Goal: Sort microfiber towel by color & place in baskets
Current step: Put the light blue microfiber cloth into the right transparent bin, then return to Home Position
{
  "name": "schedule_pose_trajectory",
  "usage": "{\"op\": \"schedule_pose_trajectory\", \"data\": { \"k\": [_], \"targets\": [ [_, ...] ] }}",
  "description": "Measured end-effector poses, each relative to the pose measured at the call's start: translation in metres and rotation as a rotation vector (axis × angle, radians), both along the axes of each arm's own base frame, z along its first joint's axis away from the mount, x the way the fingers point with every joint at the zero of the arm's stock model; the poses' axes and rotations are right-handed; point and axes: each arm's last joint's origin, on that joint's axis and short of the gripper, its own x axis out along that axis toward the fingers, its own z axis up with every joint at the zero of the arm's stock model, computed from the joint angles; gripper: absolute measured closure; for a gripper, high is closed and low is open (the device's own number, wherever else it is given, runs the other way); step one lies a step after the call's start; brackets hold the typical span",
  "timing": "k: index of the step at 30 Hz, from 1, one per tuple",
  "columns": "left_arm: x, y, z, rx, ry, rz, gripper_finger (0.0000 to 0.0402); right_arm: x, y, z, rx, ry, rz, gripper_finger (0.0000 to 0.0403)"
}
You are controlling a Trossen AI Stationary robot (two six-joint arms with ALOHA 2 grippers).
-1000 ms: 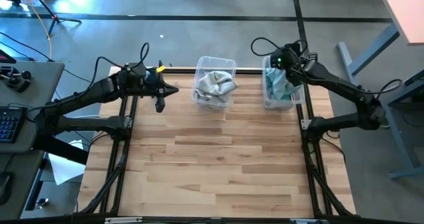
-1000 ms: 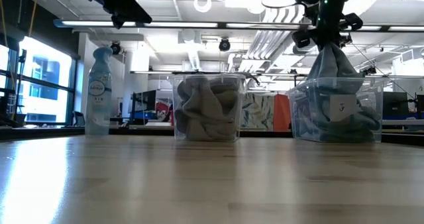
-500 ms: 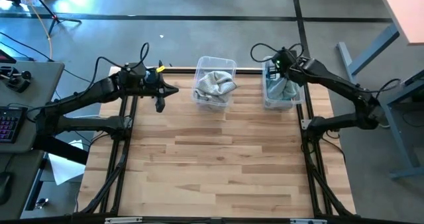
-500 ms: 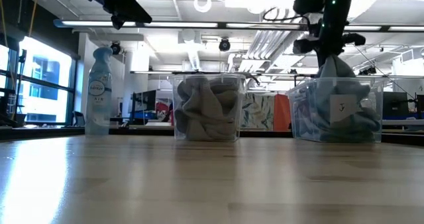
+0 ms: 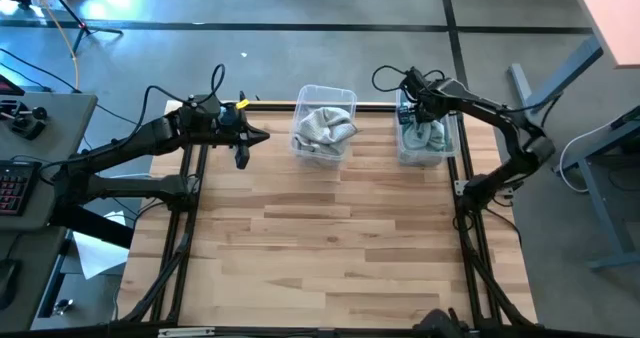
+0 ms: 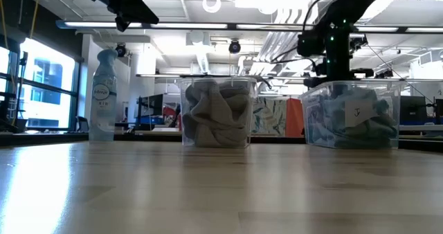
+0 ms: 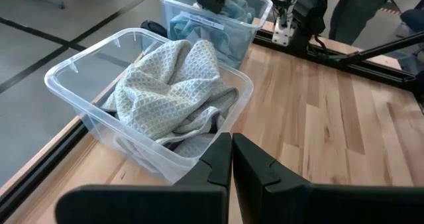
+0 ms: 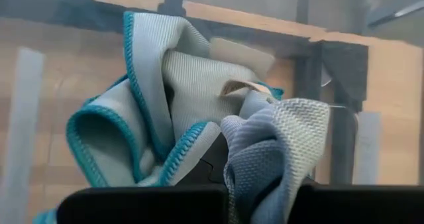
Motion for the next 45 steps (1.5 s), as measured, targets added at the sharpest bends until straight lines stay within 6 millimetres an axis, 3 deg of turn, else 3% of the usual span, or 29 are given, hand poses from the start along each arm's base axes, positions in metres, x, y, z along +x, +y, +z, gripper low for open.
{"op": "schedule_pose_trajectory", "data": {
  "k": [7,18,23,31,40,45],
  "targets": [
    [0.0,0.0,0.0,-0.002,0.0,0.0,0.0401,0.005,-0.006,-0.001,-0.033,-0.027,0.043,0.0363],
    [0.0,0.0,0.0,-0.028,-0.008,0.014,0.0401,-0.01,0.013,0.037,-0.143,-0.104,0.073,0.0248],
    [0.0,0.0,0.0,-0.071,-0.02,0.038,0.0401,-0.022,0.027,0.059,-0.214,-0.168,0.072,0.0221],
    [0.0,0.001,0.0,0.031,0.012,0.055,0.0401,-0.027,0.056,0.09,-0.272,-0.354,0.229,0.0257],
    [0.004,0.0,0.007,0.087,-0.052,0.006,0.0401,0.017,0.109,0.104,-0.308,-0.501,0.609,0.0386],
    [0.006,-0.004,0.008,0.121,-0.052,-0.039,0.0401,0.037,0.144,0.108,-0.339,-0.541,0.783,0.0388]
  ]
}}
